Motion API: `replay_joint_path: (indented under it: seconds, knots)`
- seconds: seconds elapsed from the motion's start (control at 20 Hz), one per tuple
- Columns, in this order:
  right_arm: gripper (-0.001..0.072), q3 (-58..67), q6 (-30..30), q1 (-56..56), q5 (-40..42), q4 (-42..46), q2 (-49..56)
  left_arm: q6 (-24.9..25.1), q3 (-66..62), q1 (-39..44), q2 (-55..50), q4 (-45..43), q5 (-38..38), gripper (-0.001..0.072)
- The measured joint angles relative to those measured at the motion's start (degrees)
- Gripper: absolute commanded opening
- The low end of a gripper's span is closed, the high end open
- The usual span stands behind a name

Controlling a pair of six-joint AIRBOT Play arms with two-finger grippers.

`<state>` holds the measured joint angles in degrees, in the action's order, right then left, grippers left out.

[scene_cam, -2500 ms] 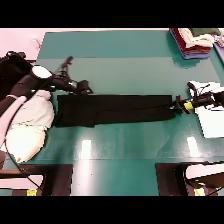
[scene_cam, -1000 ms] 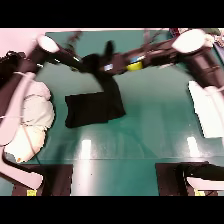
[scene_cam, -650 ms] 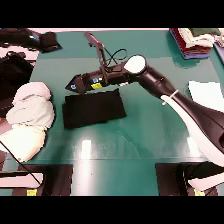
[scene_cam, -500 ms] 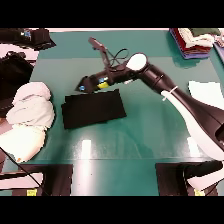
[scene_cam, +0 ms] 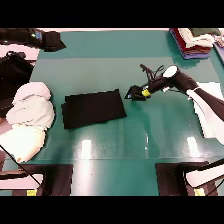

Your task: Fold the shirts.

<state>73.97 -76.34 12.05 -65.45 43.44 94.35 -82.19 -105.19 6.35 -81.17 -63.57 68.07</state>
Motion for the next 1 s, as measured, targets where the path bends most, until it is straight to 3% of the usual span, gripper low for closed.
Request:
replay_joint_path:
  seconds: [0.2, 0.3, 0.35, 0.4, 0.45, 0.7, 1.0]
  knots:
    - [0.0567, 0.22, 0.92, 3.28, 1.95, -5.92, 5.81, 0.13, 0.2, 1.95, -1.42, 0.13, -0.28, 0.0023]
    - [0.0416, 2.8, 1.22, 6.05, 2.51, -9.38, 9.44, 0.15, 0.22, 2.43, -1.75, 0.48, 0.22, 0.0023]
    - [0.0289, 4.37, 1.38, 7.41, 2.78, -10.54, 11.21, 0.15, 0.24, 2.56, -1.88, 0.57, 0.55, 0.0024]
    - [0.0073, 6.21, 1.55, 8.87, 3.37, -11.28, 12.9, 0.13, 0.24, 2.6, -1.92, 0.7, 0.74, 0.0023]
    - [0.0019, 7.82, 1.68, 10.08, 4.2, -11.98, 14.19, 0.13, 0.24, 2.64, -1.97, 1.01, 0.94, 0.0023]
    - [0.0019, 14.93, 3.34, 10.86, 6.78, -12.79, 15.04, -0.07, 0.24, 4.7, -2.1, 2.71, -0.46, 0.0023]
    - [0.0019, 17.62, 1.38, -5.05, 5.51, -3.15, 4.52, -0.04, 0.24, 10.93, -2.12, 2.32, -1.77, 0.0023]
